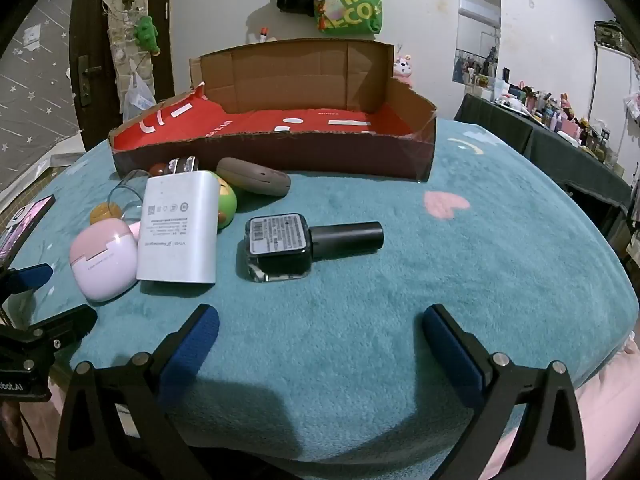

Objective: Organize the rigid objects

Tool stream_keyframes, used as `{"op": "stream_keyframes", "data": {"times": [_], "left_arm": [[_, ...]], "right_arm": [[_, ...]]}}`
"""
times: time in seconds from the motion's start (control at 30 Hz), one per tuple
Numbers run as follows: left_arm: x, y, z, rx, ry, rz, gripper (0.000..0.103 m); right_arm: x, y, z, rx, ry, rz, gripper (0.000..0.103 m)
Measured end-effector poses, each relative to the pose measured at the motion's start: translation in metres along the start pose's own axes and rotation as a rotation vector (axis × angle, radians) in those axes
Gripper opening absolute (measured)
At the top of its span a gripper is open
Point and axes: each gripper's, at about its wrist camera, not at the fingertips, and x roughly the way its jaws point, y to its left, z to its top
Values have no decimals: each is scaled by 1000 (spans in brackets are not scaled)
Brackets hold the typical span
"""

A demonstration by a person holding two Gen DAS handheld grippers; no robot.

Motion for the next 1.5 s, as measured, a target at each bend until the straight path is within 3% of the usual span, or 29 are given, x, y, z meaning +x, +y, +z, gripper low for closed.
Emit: {"op": "stream_keyframes", "data": {"times": [1.5], "left_arm": [[-4, 2, 0, 17, 7, -1, 103]], "right_arm": [[1, 0, 4, -9, 16, 10, 103]]}}
